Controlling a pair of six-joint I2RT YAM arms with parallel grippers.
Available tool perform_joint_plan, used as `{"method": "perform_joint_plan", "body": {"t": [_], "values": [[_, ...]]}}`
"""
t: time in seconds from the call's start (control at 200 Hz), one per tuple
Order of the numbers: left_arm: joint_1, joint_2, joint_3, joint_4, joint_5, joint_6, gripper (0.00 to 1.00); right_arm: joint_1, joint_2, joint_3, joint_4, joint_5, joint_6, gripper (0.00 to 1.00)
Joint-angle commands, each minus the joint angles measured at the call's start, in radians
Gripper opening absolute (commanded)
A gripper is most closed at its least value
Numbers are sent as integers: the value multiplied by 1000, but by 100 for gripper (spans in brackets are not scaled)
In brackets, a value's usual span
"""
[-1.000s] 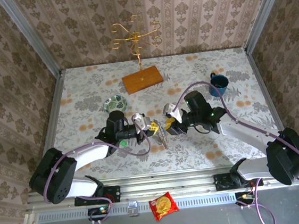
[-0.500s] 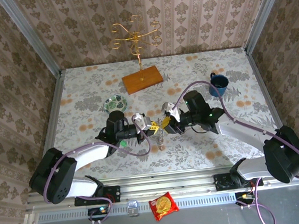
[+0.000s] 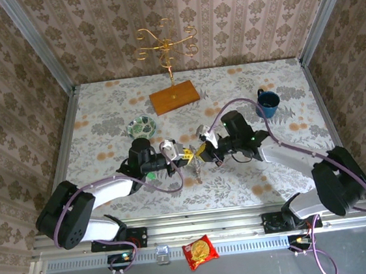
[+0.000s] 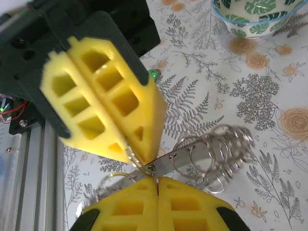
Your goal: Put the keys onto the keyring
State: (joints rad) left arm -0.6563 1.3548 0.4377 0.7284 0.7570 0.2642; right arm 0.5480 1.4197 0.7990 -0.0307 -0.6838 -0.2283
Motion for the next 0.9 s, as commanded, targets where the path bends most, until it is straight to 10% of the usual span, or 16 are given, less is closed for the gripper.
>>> {"method": "perform_joint_plan", "body": {"t": [0.0,0.12,0.28,0.895], "values": [[-6,3,-12,136,33,-50,0,6,58,20,7,-9,30,0],[-6,7,-17,152,29,-63,0,4,3,10,45,-3,41,0],[-2,11,-25,171,24,-74,0,-5,-121,-35,87,81,8,31],[17,119,-27,394,74,-244,0,19,-144,-29,49,71,-297,33]]}}
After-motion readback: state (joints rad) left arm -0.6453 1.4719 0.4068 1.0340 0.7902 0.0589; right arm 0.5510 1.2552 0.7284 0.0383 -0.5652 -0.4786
